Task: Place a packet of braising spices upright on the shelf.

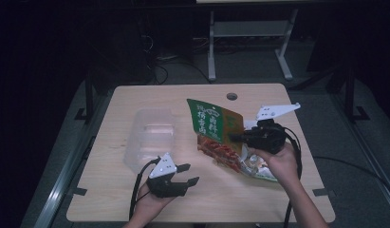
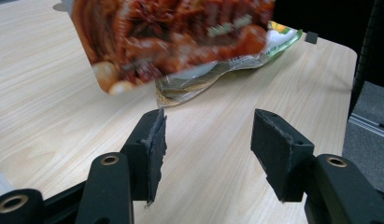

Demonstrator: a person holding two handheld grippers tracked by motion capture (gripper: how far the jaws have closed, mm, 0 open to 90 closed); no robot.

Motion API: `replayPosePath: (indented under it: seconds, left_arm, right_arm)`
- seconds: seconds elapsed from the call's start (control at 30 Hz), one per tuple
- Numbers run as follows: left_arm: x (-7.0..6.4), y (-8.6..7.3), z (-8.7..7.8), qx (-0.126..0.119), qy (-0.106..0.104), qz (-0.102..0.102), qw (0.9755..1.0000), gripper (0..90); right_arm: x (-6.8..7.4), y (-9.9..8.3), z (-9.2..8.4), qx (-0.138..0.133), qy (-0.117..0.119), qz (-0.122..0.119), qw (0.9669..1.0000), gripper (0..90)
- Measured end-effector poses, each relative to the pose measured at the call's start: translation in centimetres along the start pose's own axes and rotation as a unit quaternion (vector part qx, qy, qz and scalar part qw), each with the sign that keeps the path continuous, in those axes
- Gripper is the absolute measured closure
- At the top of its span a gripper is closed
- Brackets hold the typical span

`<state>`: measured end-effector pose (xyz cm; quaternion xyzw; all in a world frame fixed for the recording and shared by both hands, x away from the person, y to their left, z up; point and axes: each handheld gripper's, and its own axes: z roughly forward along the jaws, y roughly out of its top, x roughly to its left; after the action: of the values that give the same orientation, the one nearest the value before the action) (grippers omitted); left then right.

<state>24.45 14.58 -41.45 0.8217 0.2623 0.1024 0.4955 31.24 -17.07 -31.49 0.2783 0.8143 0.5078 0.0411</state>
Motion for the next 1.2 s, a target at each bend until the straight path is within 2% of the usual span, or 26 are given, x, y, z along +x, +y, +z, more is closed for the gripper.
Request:
replayPosePath:
  seconds: [0.1, 0.47, 0.63, 0.9, 1.0, 1.1, 1.2]
  left_arm:
    - [-0.1, -0.1, 0.0, 0.000, 0.001, 0.003, 1.0000, 44.2]
    - [-0.5, -0.2, 0.0, 0.004, -0.003, 0.015, 0.9999, 42.5]
    - [-0.7, -0.3, 0.1, 0.005, -0.006, 0.019, 0.9998, 40.6]
    - [-0.9, -0.4, 0.2, 0.005, -0.014, 0.025, 0.9996, 37.9]
    - [-0.9, -0.4, 0.2, 0.004, -0.014, 0.033, 0.9994, 37.5]
    - [-0.8, -0.4, 0.3, 0.003, -0.014, 0.034, 0.9993, 37.2]
    - [-0.9, -0.5, 0.2, 0.004, -0.016, 0.026, 0.9995, 36.7]
  right_arm:
    - [-0.2, 0.5, 0.3, 0.006, -0.010, -0.001, 0.9999, 90.0]
    - [-0.3, 2.9, 1.3, -0.007, -0.004, 0.000, 1.0000, 90.0]
    - [-0.4, 4.2, 2.5, -0.009, -0.005, -0.003, 0.9999, 90.0]
    - [-0.6, 6.3, 4.7, 0.001, -0.005, -0.015, 0.9999, 90.0]
    - [-0.7, 6.9, 5.4, 0.001, -0.002, -0.016, 0.9999, 90.0]
    - [-0.8, 7.6, 6.2, 0.003, 0.001, -0.019, 0.9998, 90.0]
    - [-0.6, 8.4, 7.0, 0.004, 0.002, -0.026, 0.9997, 90.0]
